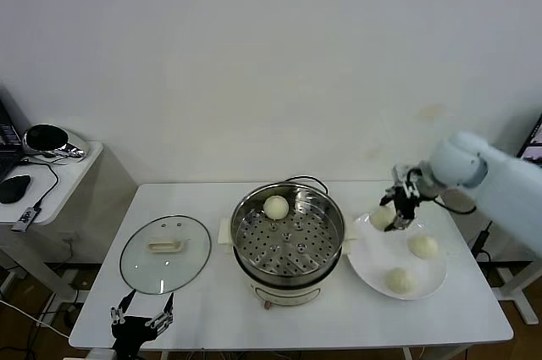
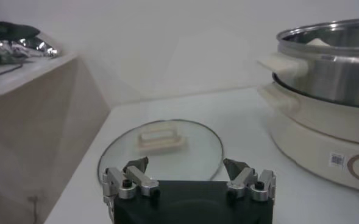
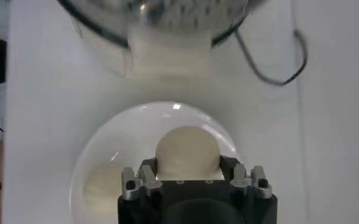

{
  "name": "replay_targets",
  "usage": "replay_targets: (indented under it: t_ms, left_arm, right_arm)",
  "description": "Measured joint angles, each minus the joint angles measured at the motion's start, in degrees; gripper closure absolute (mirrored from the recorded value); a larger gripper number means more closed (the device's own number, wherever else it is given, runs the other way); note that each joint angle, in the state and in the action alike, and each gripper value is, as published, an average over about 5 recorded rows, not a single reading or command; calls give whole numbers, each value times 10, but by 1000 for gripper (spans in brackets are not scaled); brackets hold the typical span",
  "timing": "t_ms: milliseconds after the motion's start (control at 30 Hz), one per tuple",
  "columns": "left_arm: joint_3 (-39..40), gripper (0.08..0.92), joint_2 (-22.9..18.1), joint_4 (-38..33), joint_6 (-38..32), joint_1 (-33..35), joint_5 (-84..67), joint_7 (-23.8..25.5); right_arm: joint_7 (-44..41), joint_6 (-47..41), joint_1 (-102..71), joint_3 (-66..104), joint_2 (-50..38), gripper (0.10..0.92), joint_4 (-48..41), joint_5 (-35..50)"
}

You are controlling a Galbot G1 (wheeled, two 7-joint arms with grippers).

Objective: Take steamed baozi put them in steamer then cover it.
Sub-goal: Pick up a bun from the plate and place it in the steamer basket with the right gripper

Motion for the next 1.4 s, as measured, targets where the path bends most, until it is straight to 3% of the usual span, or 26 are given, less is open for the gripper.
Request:
replay_targets:
  t_ms: [200,567,1000,1400]
  left_arm:
    - [-5,177,-2,-14,2,2,0,-3]
    - [-13,177,-8,-33,5,2,1,-8]
    - [-15,177,-17,-46,5,-4,-5,-9]
    - [-14,177,-19,-42,5,-10,-12,-9]
  right_arm:
    - [-10,-40,98,-60,37,393,19,72]
    - [6,-107,143,-111,181,391,-2,152]
    - [36,-136,101,-147,341,392,-89,165]
    - [53,-144,46,-160,421,396,-156,145]
